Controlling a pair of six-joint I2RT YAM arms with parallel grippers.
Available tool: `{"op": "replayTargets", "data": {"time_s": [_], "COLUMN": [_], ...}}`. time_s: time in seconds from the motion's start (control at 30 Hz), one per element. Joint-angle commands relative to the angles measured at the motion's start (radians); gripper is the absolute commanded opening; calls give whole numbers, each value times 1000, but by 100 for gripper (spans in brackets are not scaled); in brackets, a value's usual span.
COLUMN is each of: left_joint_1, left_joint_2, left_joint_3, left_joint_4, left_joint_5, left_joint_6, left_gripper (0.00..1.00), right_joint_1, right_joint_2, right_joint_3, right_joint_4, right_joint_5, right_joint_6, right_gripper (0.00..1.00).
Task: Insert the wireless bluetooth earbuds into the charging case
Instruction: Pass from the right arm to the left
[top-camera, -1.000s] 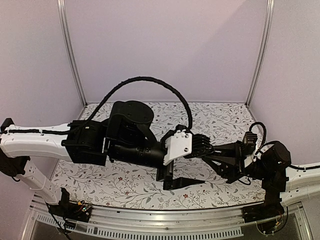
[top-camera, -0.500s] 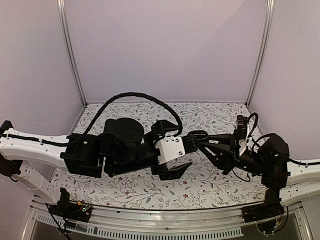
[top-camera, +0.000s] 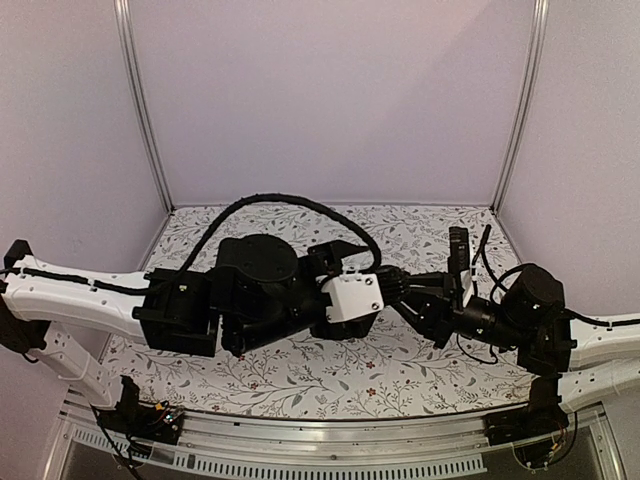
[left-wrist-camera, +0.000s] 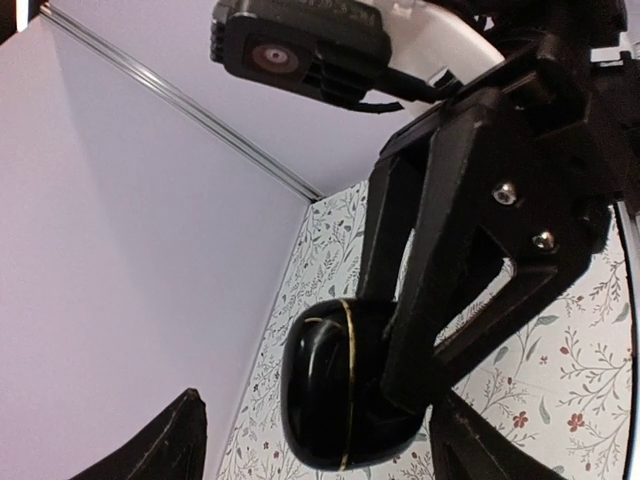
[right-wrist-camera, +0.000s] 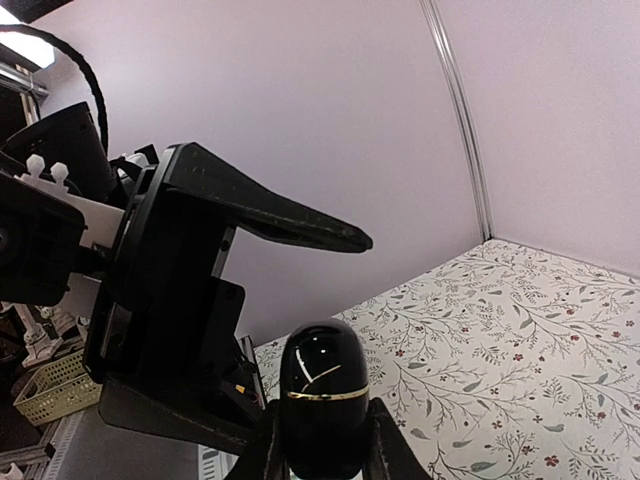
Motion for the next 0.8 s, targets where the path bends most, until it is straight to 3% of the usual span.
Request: {"op": "replayTargets", "data": {"time_s": [0.0,0.3,0.7,0.77], "left_joint_1": [4,9,38,41], "left_joint_2": [21,63,65,65], "left_joint_3": [37,86,73,72], "left_joint_4": [-29,-68,-80,-80], "left_joint_5": [32,59,86,85], "left_joint_6": [-1,0,-25,-28], "left_gripper": [75,53,34,34], "right_joint_1": [-1,-1,0,0], "right_joint_2": [-3,17,15,13], "right_joint_3": [23,38,41,42], "right_joint_4": [-19,-32,-44,-44], "right_joint_5": [12,8,14,17], "right_joint_6": [37,62,68,68], "right_gripper": [0,0,0,0]}}
